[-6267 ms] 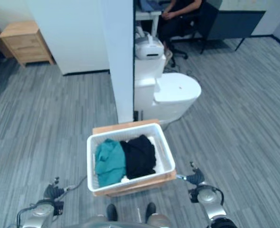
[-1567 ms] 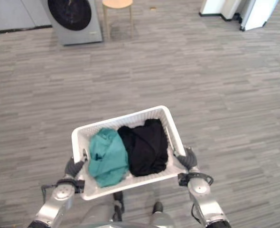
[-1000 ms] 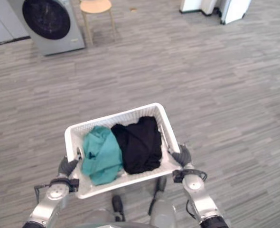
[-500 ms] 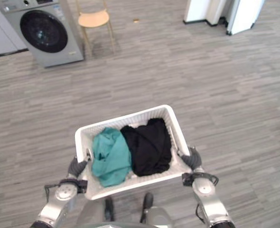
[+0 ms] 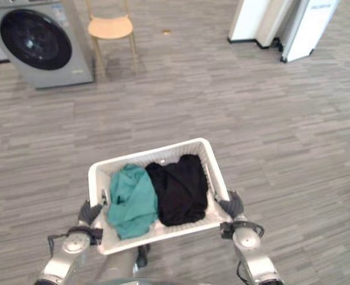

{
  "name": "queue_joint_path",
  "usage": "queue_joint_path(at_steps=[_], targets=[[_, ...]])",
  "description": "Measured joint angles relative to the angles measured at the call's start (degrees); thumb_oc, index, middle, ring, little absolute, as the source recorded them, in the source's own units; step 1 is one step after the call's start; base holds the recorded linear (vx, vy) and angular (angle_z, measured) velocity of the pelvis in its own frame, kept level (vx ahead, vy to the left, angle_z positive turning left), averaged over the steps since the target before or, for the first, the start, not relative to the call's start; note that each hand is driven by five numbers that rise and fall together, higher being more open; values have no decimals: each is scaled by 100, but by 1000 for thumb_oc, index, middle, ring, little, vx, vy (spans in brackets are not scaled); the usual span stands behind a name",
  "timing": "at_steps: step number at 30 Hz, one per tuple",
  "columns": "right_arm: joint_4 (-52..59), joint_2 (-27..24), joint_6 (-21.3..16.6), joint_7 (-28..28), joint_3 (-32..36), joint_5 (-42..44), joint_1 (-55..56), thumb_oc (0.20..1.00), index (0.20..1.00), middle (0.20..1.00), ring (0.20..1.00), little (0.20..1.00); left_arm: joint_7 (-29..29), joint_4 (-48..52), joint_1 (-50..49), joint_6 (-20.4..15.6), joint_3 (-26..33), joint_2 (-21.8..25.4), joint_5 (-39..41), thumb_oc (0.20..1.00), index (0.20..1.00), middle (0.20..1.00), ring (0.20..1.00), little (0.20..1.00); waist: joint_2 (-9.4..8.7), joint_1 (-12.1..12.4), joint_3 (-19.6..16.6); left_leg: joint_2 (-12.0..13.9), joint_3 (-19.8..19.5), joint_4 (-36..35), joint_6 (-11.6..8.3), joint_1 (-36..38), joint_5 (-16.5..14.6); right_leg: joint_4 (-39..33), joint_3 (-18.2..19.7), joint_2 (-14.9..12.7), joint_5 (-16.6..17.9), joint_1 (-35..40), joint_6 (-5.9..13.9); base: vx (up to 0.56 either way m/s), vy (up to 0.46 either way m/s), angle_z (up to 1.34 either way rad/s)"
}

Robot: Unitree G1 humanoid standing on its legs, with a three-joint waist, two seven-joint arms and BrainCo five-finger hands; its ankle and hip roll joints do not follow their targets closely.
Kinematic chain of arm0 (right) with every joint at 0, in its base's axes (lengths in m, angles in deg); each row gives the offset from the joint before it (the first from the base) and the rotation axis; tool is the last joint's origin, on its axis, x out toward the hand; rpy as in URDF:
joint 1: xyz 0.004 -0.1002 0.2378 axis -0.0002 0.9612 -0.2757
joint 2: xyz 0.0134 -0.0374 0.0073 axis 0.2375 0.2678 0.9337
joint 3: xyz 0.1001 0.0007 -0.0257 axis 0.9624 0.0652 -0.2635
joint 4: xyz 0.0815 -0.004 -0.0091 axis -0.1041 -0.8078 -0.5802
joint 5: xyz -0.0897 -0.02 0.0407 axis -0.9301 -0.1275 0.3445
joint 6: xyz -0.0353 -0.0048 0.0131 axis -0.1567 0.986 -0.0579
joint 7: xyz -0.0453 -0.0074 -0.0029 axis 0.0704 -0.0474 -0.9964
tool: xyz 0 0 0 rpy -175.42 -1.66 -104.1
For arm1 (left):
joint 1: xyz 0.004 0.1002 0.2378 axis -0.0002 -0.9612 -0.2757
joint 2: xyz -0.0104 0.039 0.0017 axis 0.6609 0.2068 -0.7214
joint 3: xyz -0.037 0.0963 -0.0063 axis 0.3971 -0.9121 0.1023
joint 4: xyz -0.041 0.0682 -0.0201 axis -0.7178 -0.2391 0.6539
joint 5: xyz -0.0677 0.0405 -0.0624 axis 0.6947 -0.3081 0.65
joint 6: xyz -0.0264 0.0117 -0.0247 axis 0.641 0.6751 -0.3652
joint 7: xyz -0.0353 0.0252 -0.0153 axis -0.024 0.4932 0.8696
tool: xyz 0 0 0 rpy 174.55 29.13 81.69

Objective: Grab the laundry basket,head to the washer,open it,put in the laundry and shut it.

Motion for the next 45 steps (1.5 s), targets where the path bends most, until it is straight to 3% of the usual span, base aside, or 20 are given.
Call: queue_joint_path(at_steps=[1, 4, 10, 11, 13, 16, 18, 20, 22, 23, 25, 27, 29, 30, 32, 37, 40, 42, 43, 45], targets=[[3, 70, 0, 0, -11, -2, -77, 200, 200, 200, 200, 200, 0, 0, 72, 0, 25, 89, 2, 200, 200, 200, 200, 200, -6, 32, -5, -120, -15, -57, 124, 215, -197, 1434, 39, -274, 33, -610, 38, 386, 299, 7], [32, 101, 2, 0, -4, -9, -107, 200, 200, 200, 200, 200, -1, 16, 152, -1, 36, 193, 1, 200, 200, 200, 200, 200, 62, -30, 26, -358, -131, -657, 187, 881, -157, 2763, 260, -456, -358, -1456, 103, 230, 156, 24], [140, 72, 6, 5, -46, -7, -153, 200, 200, 200, 200, 200, -3, 177, 9, -26, 126, 206, 2, 200, 200, 200, 200, 200, 264, -196, 130, -486, -335, -1047, 78, 1644, -539, 1639, 280, -202, -320, -3282, 164, 330, 84, 28], [131, 63, 38, 9, -57, -6, 0, 200, 200, 200, 200, 200, 10, 138, -91, -21, 78, 191, -2, 200, 200, 200, 200, 200, 311, -256, 158, -510, -374, -1064, -119, 1908, -766, 816, -53, -174, 71, -3544, 205, 580, -28, 22], [120, 76, 44, 9, -56, -6, 109, 200, 200, 200, 200, 200, 17, 128, -182, -20, 64, 140, -5, 200, 200, 200, 200, 200, 282, -360, 176, -601, -430, -1024, -27, 2145, -967, -31, -247, -224, 479, -3621, 263, 602, -44, 39], [92, 66, 49, 16, 20, -2, 217, 200, 200, 200, 200, 200, 23, 31, -268, -22, 60, -45, -11, 200, 200, 200, 200, 200, 234, -379, 165, -702, -516, -685, -114, 2427, -1468, -726, -418, -295, 769, -3645, 282, 474, -61, 37], [61, 62, 49, 40, 14, -2, 260, 200, 200, 200, 200, 200, 30, -15, -281, -23, 76, -95, -16, 200, 200, 200, 200, 200, 236, -537, 133, -667, -862, -716, -304, 2852, -1707, -570, -327, -276, 987, -3479, 226, 666, -156, 67], [56, -59, 51, 48, 36, -1, 252, 200, 200, 200, 200, 200, 30, -34, -286, -9, 73, -247, -18, 200, 200, 200, 200, 200, 500, -584, 73, -381, -1068, -750, -533, 3099, -1840, -425, -224, -82, 1557, -3289, -7, 584, -224, 58], [32, -117, 58, 62, 26, 4, 223, 200, 200, 200, 200, 200, 30, -35, -258, 0, 48, -257, -20, 200, 200, 200, 200, 200, 583, -682, 67, -123, -1261, -442, -801, 3236, -1727, -155, -169, 43, 1745, -3008, -319, 542, -321, 77], [-23, -171, 45, 90, 82, 18, 202, 200, 200, 200, 200, 200, 29, -22, -274, 1, 8, -306, -21, 200, 200, 200, 200, 200, 627, -634, -12, 125, -1221, 854, -901, 2949, -1657, 251, -286, 220, 1470, -2757, -733, 436, -312, 35], [-19, -262, -8, 134, 5, 18, 34, 200, 200, 200, 200, 200, 28, -6, -324, -3, 67, -292, -16, 200, 200, 200, 200, 200, 684, -482, -78, 528, -1139, 2755, -1018, 2108, -1285, 179, -221, 440, 1191, -2489, -917, 312, -195, -21], [-11, -262, -8, 134, 41, 19, -78, 200, 200, 200, 200, 200, 29, 109, -233, -4, 83, -264, -11, 200, 200, 200, 200, 200, 601, -353, -86, 715, -1077, 3621, -952, 1345, -1424, -57, -116, 557, 1068, -2299, -1073, 269, -64, -28], [2, -249, -7, 133, 69, 23, -172, 200, 200, 200, 200, 200, 32, 159, -164, -4, 86, -203, -11, 200, 200, 200, 200, 200, 373, -322, -32, 587, -901, 3145, -952, 777, -1662, -331, 2, 531, 1019, -1989, -1024, 385, -14, -17], [6, -204, -1, 133, 70, 23, -173, 200, 200, 200, 200, 200, 34, 158, -157, -4, 85, -207, -10, 200, 200, 200, 200, 200, 210, -307, 44, 493, -797, 2391, -868, 632, -1718, -586, 74, 518, 1024, -1669, -981, 220, 27, -29], [23, -216, -10, 133, 28, 22, -150, 200, 200, 200, 200, 200, 45, 160, -213, -5, 85, -185, -9, 200, 200, 200, 200, 200, 160, -262, 47, 367, -808, 1652, -909, 278, -1614, -703, 149, 537, 933, -1461, -899, 281, 48, -33], [-122, -216, 7, 124, 20, 24, -41, 200, 200, 200, 200, 200, 88, 15, -204, 1, 72, -255, -11, 200, 200, 200, 200, 200, 331, -197, 174, 434, -946, -383, -1006, -292, -580, -1094, 89, 761, 491, -530, -589, 429, 100, -27], [-106, -225, 11, 121, 16, 27, 74, 200, 200, 200, 200, 200, 108, -8, -269, 12, 56, -252, -15, 200, 200, 200, 200, 200, 344, -91, 156, 416, -389, -360, -890, -306, -428, -1094, 79, 634, 103, -56, -367, 492, 228, -11], [-100, -186, 30, 121, 10, 27, 100, 200, 200, 200, 200, 200, 151, -7, -258, 19, 74, -212, -15, 200, 200, 200, 200, 200, 321, -23, 134, 326, -200, -184, -512, -173, 77, -770, 163, 460, -190, 63, -64, 364, 185, -9], [-92, -158, 30, 121, 20, 26, 98, 200, 200, 200, 200, 200, 158, -2, -245, 19, 72, -188, -15, 200, 200, 200, 200, 200, 282, -15, 121, 242, -166, -129, -495, -140, 89, -656, 163, 332, -199, 61, -48, 445, 251, -11], [-100, -84, 56, 123, 6, 24, 31, 200, 200, 200, 200, 200, 160, 12, -188, 21, 94, -89, -15, 200, 200, 200, 200, 200, 266, 22, 113, 29, -152, 160, -191, 41, -105, 342, 277, -56, -244, -157, -7, 426, 282, -17]])
